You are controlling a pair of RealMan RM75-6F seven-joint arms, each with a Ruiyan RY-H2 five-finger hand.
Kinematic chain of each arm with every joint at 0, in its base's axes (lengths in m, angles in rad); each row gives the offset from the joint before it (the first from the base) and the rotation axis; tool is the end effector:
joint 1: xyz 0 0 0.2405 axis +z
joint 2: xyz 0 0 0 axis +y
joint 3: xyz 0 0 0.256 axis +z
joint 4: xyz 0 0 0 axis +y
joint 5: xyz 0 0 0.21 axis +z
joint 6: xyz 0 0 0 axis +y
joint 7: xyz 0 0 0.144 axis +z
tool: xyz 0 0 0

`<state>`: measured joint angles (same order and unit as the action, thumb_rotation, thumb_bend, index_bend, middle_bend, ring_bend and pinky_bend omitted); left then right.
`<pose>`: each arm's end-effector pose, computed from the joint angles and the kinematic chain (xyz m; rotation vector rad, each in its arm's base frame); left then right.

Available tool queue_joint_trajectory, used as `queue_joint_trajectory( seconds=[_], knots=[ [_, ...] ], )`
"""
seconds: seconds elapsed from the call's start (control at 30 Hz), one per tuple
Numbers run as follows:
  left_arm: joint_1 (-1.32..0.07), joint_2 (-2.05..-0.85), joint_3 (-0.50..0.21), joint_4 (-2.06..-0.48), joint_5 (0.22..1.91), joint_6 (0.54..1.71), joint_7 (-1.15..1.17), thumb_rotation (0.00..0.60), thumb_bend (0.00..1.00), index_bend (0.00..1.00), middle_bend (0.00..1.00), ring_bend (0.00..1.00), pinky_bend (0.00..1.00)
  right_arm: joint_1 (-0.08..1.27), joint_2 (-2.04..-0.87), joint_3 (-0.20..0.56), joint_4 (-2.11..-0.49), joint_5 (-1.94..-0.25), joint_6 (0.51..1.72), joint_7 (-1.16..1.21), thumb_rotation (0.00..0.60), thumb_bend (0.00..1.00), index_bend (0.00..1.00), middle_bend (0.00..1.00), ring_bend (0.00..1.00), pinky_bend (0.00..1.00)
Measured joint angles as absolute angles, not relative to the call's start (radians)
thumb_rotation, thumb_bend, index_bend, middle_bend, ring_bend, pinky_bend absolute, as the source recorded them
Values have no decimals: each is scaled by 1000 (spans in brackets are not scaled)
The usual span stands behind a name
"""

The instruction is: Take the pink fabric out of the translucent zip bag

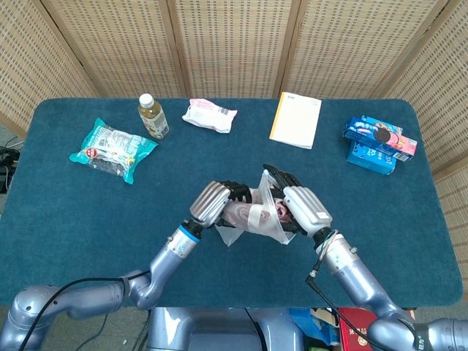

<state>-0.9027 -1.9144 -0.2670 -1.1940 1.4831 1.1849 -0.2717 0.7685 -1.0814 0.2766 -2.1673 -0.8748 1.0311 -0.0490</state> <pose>-0.0205 0.3357 -0.0683 -1.7936 -1.1280 -1.7757 -0.0685 -0.2992 0.1022 1.6817 -1.4723 1.2867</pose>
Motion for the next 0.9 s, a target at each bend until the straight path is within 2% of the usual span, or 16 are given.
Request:
queue_joint_trajectory(
  seconds=[0.17,0.27,0.33,0.4,0.5,0.77,0.83,0.9],
  knots=[
    [-899,-1906,-255,-1190,1490,1187,-267,600,305,526,317,321,436,758,-1093,272,-2159,-898,1029,-34,600,699,773,0,0,0],
    [-893,-1894,-247,-1193,1493,1187,-260,600,304,435,252,239,384,753,-1104,273,-2149,-910,1028,-22,600,700,775,0,0,0],
    [-887,-1884,-241,-1197,1494,1188,-252,600,304,334,172,146,305,752,-1110,273,-2142,-914,1026,-17,600,700,777,0,0,0],
    [-881,-1871,-233,-1205,1496,1188,-244,600,304,278,130,97,233,751,-1115,274,-2135,-914,1023,-12,600,700,777,0,0,0],
    [-865,-1848,-219,-1221,1498,1192,-230,600,304,259,122,89,169,749,-1119,273,-2131,-914,1010,2,600,700,777,0,0,0],
    [-781,-1763,-162,-1280,1498,1229,-215,600,304,248,92,76,132,742,-1171,249,-2078,-914,929,83,600,700,777,0,0,0],
    [-755,-1735,-138,-1290,1501,1236,-213,600,300,192,27,23,43,743,-1190,240,-2054,-916,910,96,600,700,777,0,0,0],
    [-736,-1705,-115,-1302,1500,1231,-206,600,295,124,0,0,2,743,-1212,228,-2022,-921,894,102,600,700,777,0,0,0]
  ],
)
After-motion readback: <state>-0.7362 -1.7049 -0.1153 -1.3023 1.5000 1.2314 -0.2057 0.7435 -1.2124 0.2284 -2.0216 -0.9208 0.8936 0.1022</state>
